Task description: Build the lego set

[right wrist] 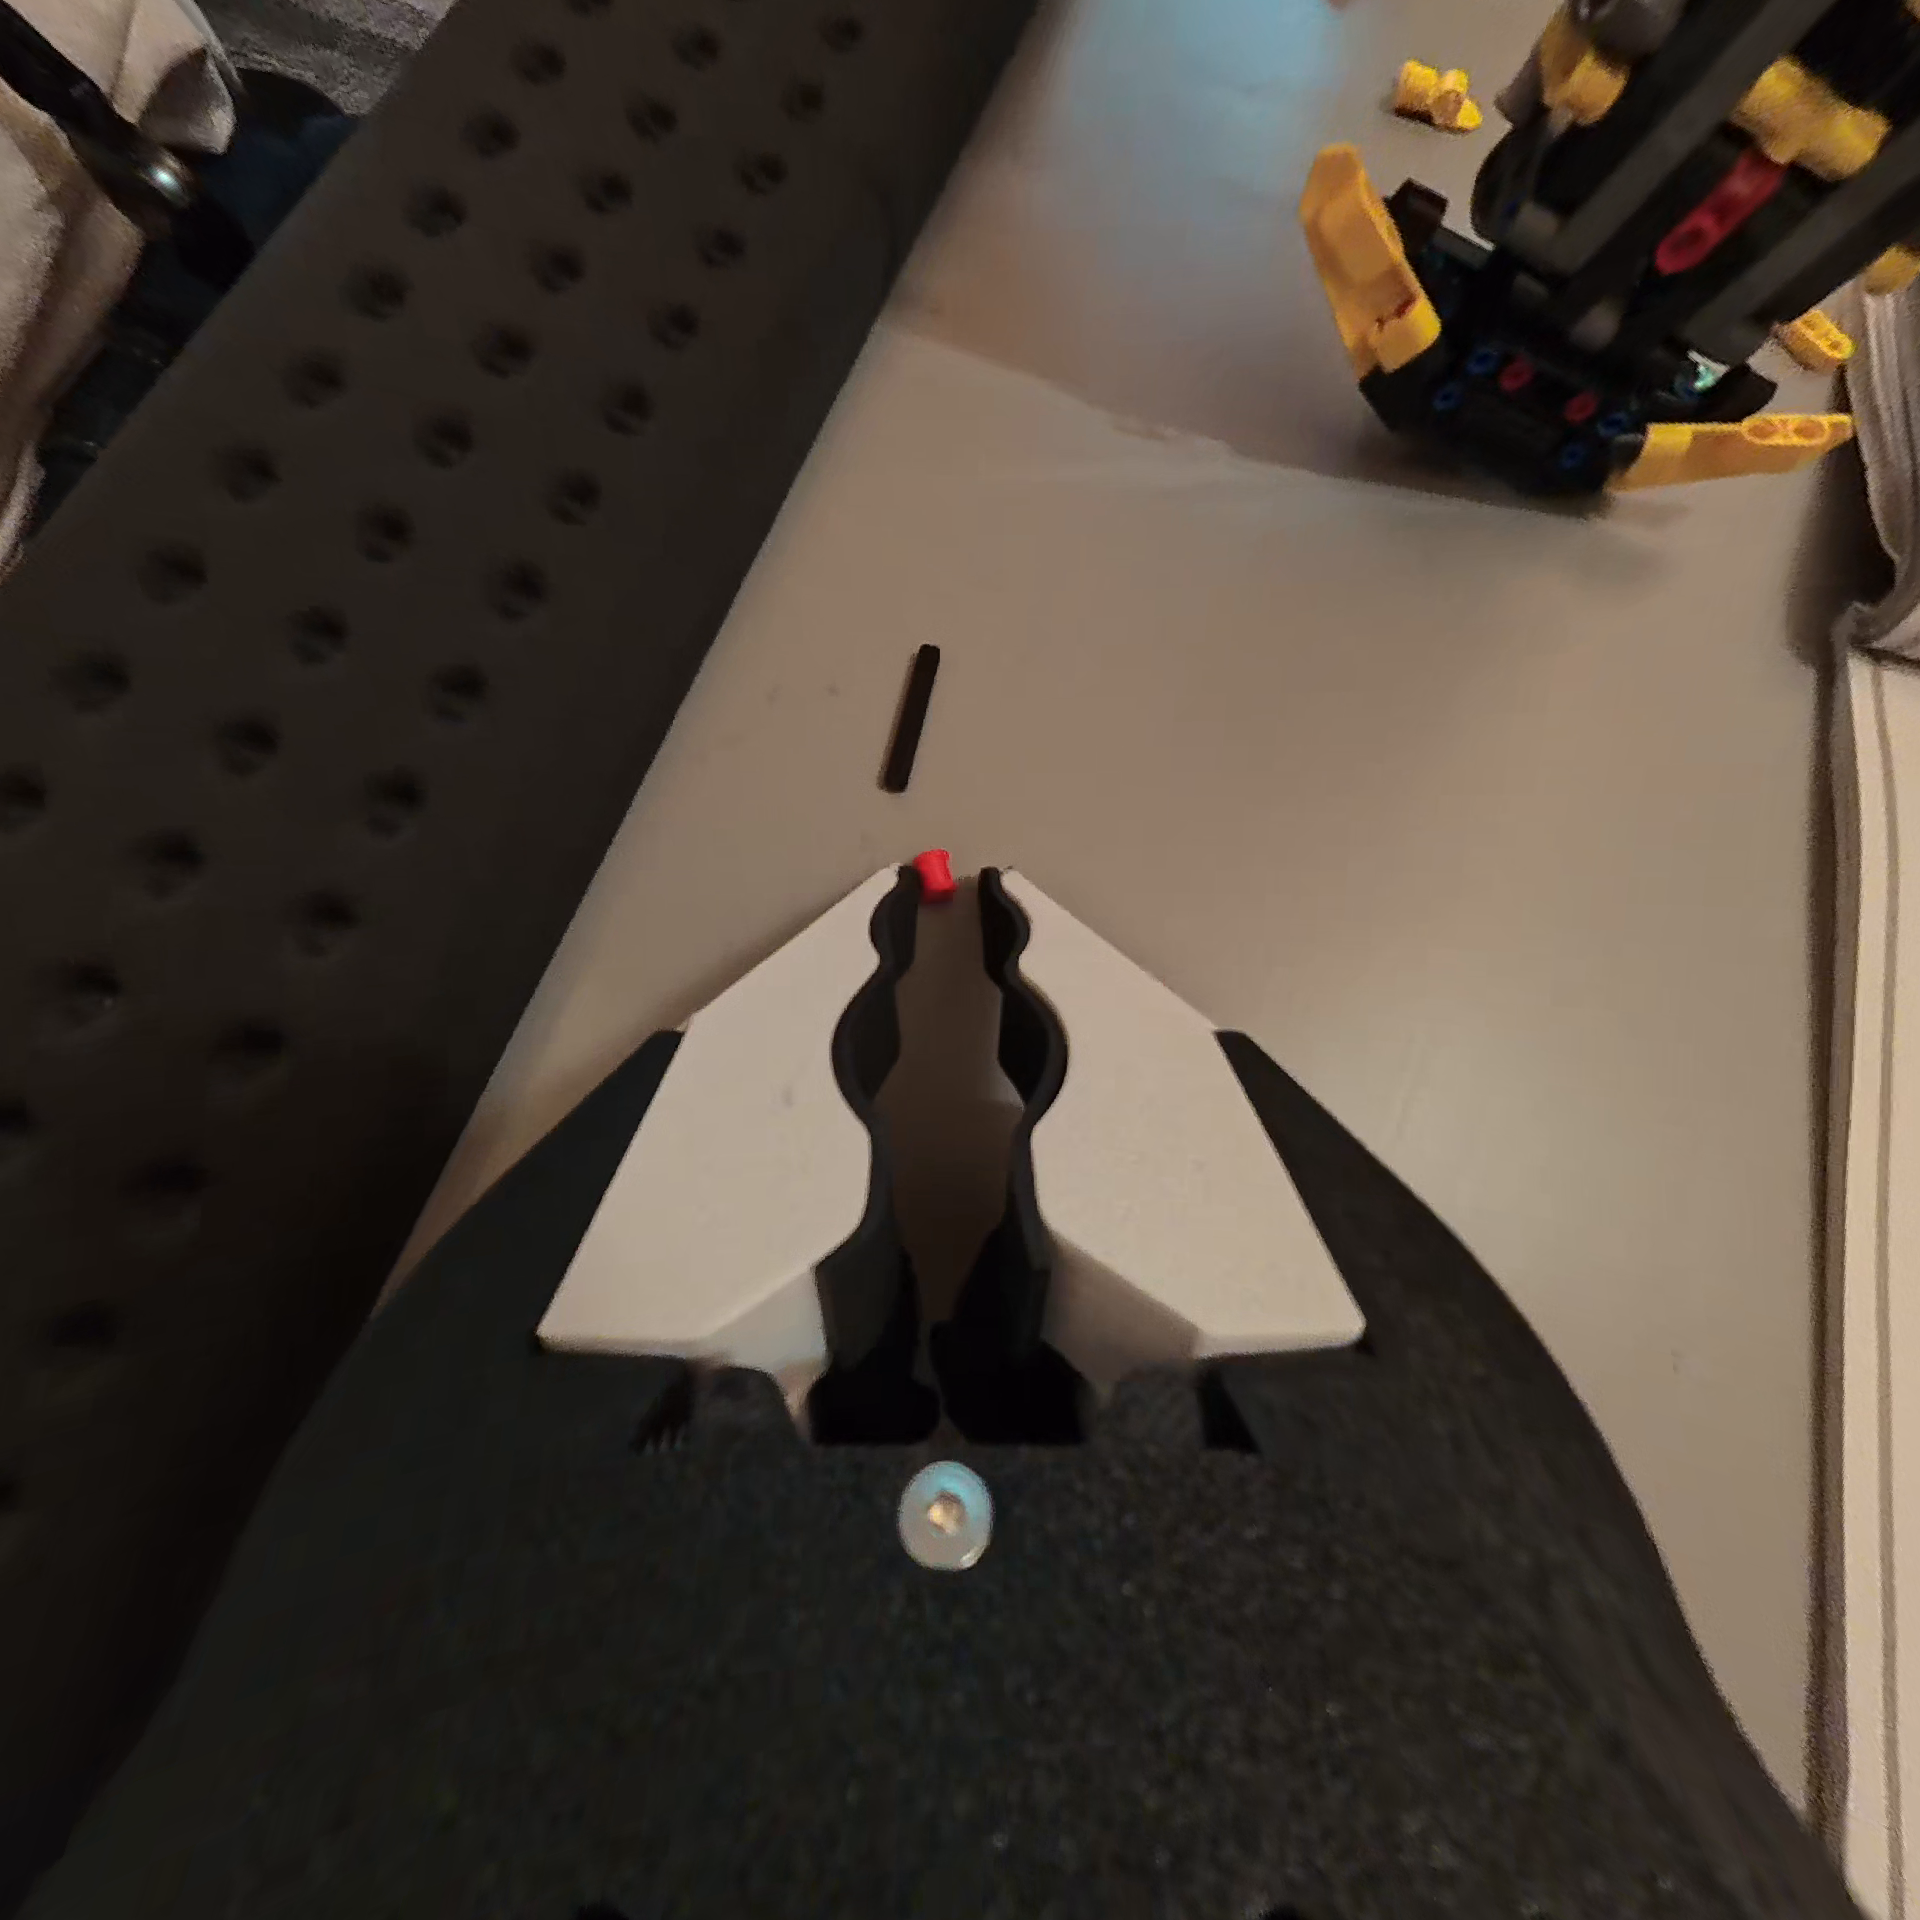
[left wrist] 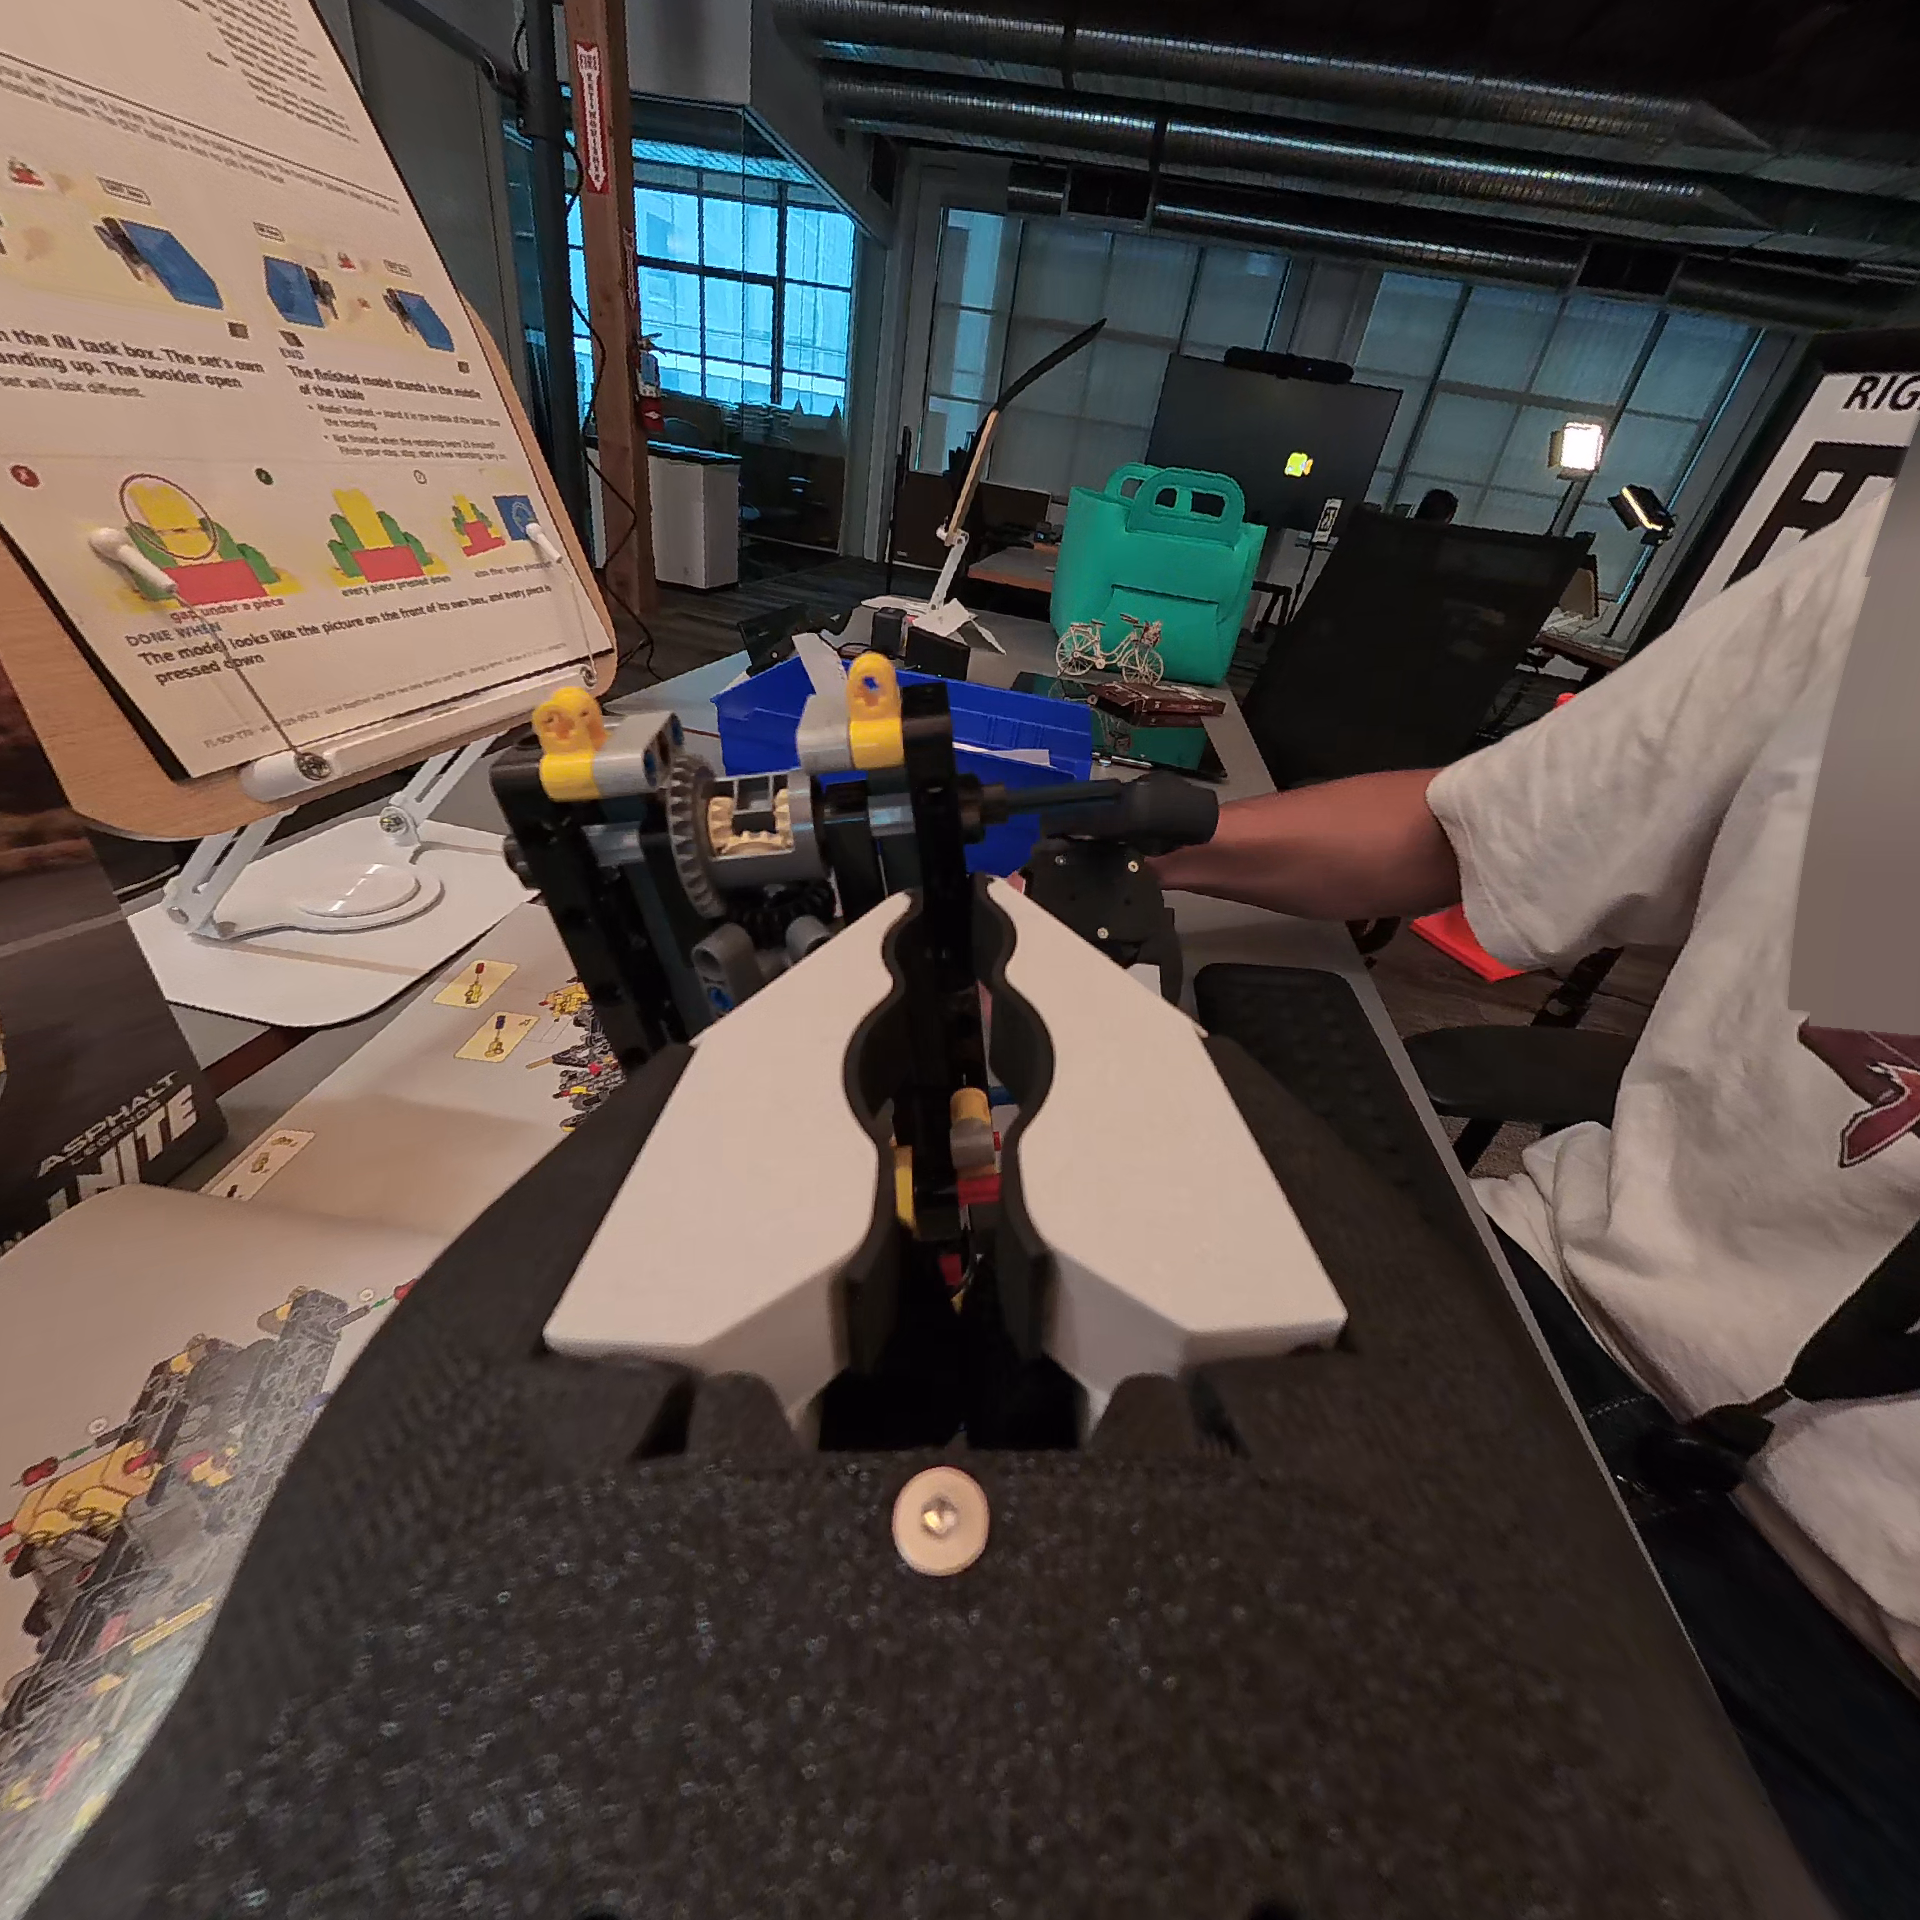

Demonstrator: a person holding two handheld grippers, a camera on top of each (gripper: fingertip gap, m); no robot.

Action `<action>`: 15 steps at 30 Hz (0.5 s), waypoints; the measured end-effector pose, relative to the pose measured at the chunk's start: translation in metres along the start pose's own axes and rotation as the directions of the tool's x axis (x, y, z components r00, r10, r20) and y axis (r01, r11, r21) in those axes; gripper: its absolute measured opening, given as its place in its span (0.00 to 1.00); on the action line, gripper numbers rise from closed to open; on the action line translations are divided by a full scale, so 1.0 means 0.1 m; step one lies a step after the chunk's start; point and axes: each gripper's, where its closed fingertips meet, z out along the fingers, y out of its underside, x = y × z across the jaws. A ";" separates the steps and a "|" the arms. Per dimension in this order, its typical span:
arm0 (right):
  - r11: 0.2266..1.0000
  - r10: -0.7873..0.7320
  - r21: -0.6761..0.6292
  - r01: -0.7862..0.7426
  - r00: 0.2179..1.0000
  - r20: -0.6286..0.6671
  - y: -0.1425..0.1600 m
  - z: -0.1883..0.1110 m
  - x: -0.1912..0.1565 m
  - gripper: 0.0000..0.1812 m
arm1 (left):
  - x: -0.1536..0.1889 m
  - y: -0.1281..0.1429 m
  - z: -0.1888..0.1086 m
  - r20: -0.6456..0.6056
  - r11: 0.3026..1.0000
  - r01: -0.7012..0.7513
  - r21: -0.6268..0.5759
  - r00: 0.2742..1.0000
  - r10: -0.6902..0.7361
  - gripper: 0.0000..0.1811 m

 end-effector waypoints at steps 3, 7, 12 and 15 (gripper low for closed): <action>1.000 -0.017 0.006 0.016 1.000 0.025 -0.04 0.05 -0.03 0.04 | -0.01 0.00 -0.01 0.001 1.000 0.005 0.005 1.000 -0.005 0.04; 1.000 -0.001 0.009 0.001 1.000 0.000 -0.03 0.03 -0.02 0.05 | -0.03 0.00 -0.02 0.002 1.000 0.012 0.009 1.000 -0.012 0.04; 0.999 0.041 0.016 -0.040 0.999 -0.021 0.03 -0.03 -0.02 0.06 | -0.01 0.00 -0.01 -0.003 1.000 0.005 0.004 1.000 -0.005 0.04; 1.000 0.025 0.002 -0.025 0.999 -0.033 0.02 -0.02 -0.03 0.04 | -0.01 0.00 -0.01 -0.003 1.000 0.006 0.005 1.000 -0.006 0.04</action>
